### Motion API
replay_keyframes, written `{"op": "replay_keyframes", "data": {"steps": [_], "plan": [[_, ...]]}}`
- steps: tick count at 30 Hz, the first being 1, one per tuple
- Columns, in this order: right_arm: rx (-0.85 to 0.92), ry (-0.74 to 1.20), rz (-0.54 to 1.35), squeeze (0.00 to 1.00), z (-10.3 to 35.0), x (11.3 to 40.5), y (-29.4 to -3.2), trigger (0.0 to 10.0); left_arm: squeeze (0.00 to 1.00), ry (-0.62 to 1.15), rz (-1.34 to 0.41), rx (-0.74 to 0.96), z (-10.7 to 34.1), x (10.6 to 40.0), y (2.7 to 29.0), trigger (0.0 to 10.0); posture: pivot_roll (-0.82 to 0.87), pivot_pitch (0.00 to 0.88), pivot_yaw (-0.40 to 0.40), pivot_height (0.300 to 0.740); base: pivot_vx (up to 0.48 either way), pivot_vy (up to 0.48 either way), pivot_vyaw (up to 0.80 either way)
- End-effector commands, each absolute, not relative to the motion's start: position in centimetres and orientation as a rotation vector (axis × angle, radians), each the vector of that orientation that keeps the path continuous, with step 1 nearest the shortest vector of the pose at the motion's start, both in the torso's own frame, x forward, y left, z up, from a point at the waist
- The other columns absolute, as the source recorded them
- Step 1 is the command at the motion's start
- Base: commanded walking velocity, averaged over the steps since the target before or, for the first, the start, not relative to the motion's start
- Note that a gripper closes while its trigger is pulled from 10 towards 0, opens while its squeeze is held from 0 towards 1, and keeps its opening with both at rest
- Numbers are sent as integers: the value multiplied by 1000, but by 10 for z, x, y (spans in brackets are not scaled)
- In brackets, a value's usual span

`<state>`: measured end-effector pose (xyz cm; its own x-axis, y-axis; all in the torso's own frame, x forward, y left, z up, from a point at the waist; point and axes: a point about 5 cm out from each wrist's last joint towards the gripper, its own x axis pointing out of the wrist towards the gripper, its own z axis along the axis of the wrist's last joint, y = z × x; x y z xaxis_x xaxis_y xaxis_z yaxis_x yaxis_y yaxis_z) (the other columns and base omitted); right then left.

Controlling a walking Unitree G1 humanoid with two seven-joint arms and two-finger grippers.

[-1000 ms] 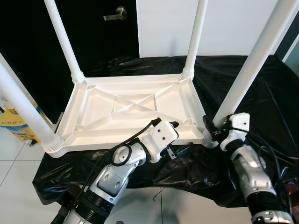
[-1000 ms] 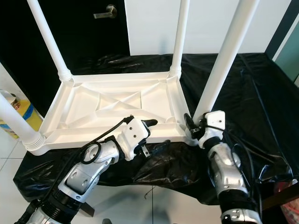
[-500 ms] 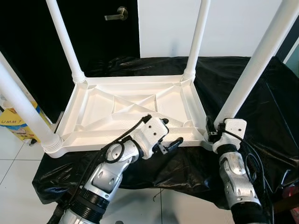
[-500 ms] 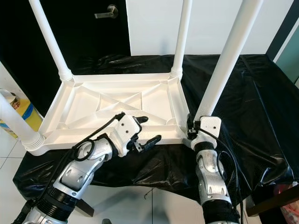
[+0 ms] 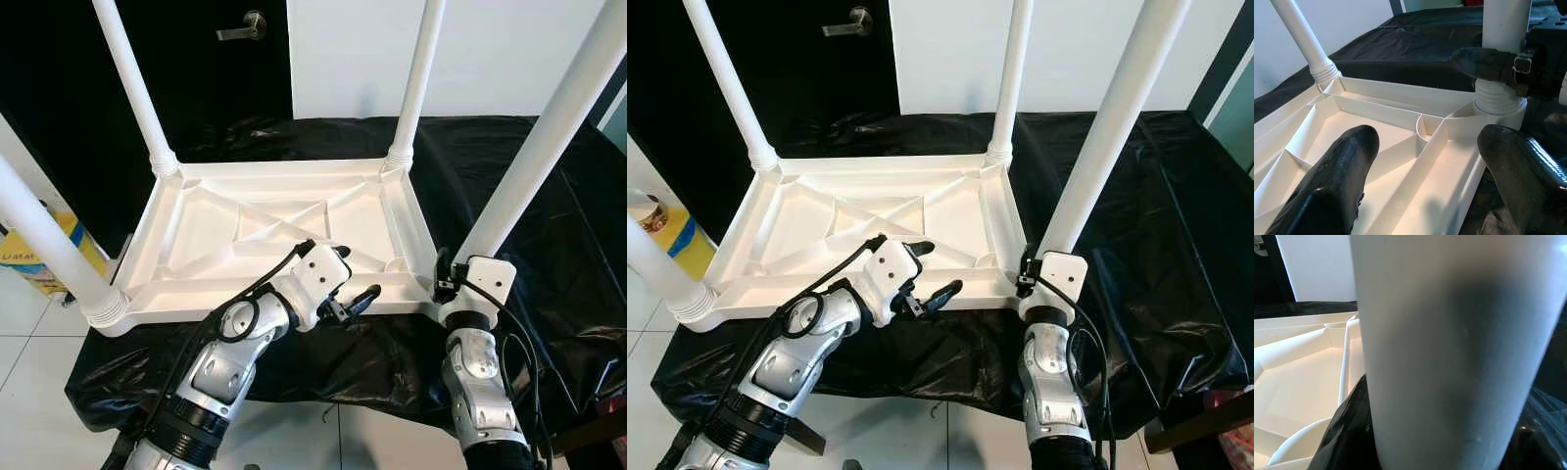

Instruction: Building children table

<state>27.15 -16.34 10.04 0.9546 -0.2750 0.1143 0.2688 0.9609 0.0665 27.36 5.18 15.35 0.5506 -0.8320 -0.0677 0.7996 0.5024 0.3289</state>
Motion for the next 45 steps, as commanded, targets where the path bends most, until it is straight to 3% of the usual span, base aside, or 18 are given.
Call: {"op": "replay_keyframes", "data": {"steps": [1,2,3,4,11,19,20,29,32,45], "plan": [[65,15,-312,0,73,262,-166,10000,0,-105,-905,321,151,278,57,10000,-58,30,31,740,0,0,0],[50,-7,-301,490,78,264,-166,10000,0,-82,-898,294,151,280,58,10000,-62,27,30,740,0,0,0],[50,-7,-301,490,78,264,-166,10000,0,-82,-898,294,151,280,58,10000,-62,27,30,740,0,0,0],[46,-21,-291,1000,81,265,-167,10000,0,-81,-887,300,151,282,58,10000,-62,21,28,740,0,0,0],[34,-62,-235,1000,89,269,-172,10000,0,-107,-851,333,153,284,59,10000,-53,13,19,740,0,0,0],[7,-131,-22,1000,101,272,-187,10000,0,-122,-847,315,152,281,57,10000,-55,3,1,740,0,0,0],[4,-130,42,0,102,273,-190,10000,0,-120,-857,318,150,280,56,10000,-56,5,-2,740,0,0,0],[-33,-129,206,0,107,278,-201,10000,0,-116,-899,307,148,279,52,10000,-55,15,-1,740,0,0,0],[-68,-112,350,0,109,287,-200,10000,0,-113,-967,311,142,272,49,10000,-34,13,-12,740,0,0,0],[-149,-76,567,0,114,308,-194,9765,0,-22,-1156,315,126,258,45,10000,-24,14,-7,740,0,0,0]]}}
